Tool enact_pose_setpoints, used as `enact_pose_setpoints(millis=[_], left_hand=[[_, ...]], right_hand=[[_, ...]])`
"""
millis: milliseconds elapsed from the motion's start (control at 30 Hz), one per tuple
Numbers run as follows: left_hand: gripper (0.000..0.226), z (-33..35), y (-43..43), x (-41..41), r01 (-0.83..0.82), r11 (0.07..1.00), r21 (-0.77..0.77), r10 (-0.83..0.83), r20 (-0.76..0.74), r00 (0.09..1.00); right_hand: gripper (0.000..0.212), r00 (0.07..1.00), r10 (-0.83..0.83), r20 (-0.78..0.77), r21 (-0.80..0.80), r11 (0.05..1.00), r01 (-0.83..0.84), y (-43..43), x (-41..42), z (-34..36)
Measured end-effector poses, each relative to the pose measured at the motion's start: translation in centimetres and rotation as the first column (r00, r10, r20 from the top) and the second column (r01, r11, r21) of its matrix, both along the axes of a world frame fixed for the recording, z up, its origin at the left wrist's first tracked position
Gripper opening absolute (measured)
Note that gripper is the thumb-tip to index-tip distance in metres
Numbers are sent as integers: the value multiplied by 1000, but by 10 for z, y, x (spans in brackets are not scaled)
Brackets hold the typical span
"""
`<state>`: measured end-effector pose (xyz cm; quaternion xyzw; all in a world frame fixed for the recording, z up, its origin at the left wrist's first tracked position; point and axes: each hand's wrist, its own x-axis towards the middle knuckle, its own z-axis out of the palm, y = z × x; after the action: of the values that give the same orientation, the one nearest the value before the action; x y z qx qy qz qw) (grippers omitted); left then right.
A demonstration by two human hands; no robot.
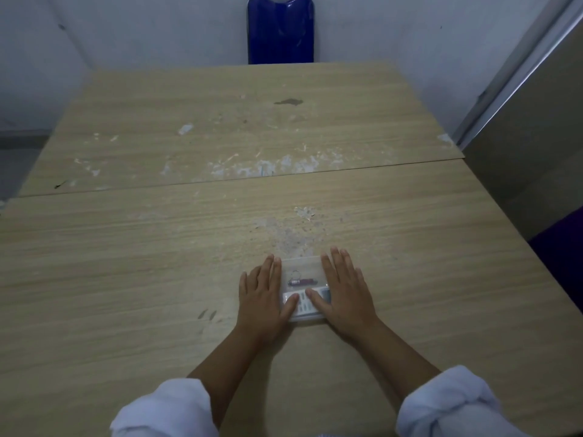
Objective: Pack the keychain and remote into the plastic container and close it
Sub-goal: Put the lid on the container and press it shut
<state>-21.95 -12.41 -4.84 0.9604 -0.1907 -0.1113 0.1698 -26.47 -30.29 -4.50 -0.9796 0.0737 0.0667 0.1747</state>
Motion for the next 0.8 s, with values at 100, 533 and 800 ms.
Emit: enact_pose_setpoints(millis=[100,533,800], left_hand=[[88,0,0,0,13,1000,16,-12,-18,1000],[61,-2,0,-2,-266,960,-85,250,-159,955],[66,6,-2,-8,-337,938,-85,332,-60,941]], right_hand=[[91,1000,0,-18,-6,1000,0,0,-2,1],[69,971,-232,-65,114,965,238,-6,6,-5],[60,944,-326,47,170,934,314,-7,7,-4]])
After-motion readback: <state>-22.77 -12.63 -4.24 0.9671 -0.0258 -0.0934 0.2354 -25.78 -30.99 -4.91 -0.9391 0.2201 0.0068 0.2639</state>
